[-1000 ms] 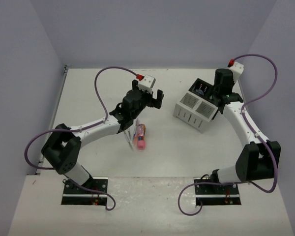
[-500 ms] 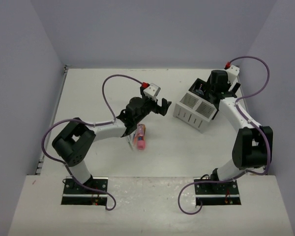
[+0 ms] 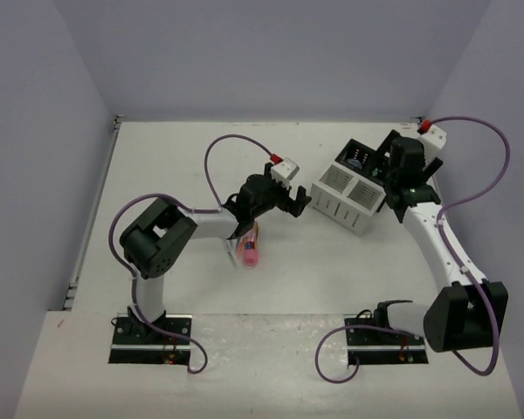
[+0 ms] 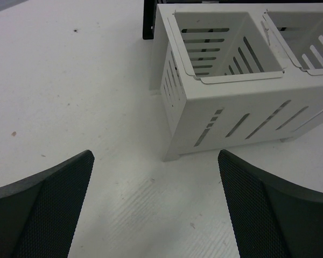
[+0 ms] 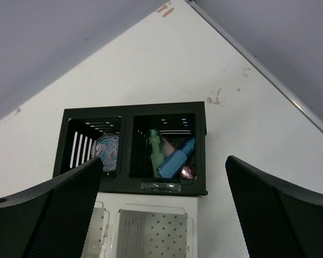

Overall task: Sort the stationery into containers
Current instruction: Pick up the pen from the center of the board.

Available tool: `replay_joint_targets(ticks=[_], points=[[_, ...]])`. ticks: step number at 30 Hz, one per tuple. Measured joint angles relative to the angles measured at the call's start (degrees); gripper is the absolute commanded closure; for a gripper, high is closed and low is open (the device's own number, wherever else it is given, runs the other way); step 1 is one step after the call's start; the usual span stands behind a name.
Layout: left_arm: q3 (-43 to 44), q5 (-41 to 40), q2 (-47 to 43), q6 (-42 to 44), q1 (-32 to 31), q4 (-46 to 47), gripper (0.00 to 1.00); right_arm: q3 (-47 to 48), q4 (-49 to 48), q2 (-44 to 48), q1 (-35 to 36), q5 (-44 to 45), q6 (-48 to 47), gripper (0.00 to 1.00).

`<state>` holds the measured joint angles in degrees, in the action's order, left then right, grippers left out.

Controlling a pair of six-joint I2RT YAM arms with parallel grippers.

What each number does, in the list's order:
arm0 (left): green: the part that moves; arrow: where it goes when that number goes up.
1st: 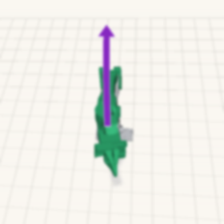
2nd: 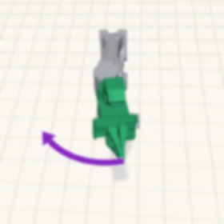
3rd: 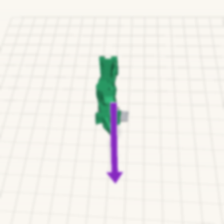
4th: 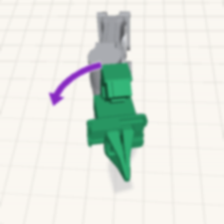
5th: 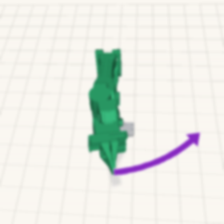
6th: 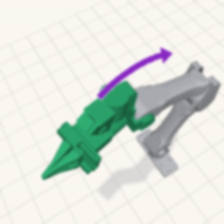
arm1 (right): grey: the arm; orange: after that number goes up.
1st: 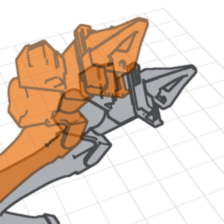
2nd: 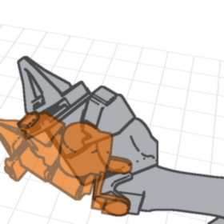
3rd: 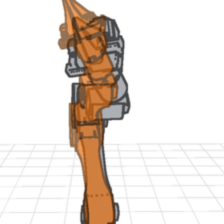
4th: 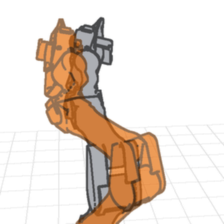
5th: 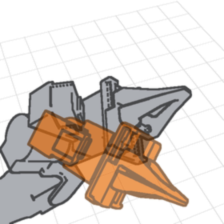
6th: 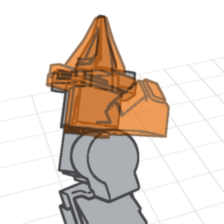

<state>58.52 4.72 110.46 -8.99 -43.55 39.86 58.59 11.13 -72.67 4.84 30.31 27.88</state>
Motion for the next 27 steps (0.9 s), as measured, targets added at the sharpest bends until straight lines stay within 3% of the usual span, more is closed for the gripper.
replay_joint_targets(ticks=[7,11,15,21,27], points=[[-0.4,-0.6,-4.0,0.0,0.0,-0.9,0.00,-0.1,0.0,4.4,0.0,-1.9,0.1,0.01],[-2.5,-3.6,-12.1,0.0,0.0,-3.2,0.00,-0.7,0.2,5.5,0.0,-4.2,0.2,0.01],[-2.3,-11.8,-21.9,-1.5,0.0,-9.2,0.00,-0.7,1.8,6.9,0.2,-8.3,-0.4,0.01],[5.9,-29.9,-32.8,-11.9,0.0,-32.8,0.00,3.2,6.8,7.6,7.1,-12.7,-2.7,0.01],[9.6,-44.0,-42.1,-28.4,0.1,-61.6,0.00,12.9,12.2,-0.4,27.7,-11.6,-1.7,0.01]])
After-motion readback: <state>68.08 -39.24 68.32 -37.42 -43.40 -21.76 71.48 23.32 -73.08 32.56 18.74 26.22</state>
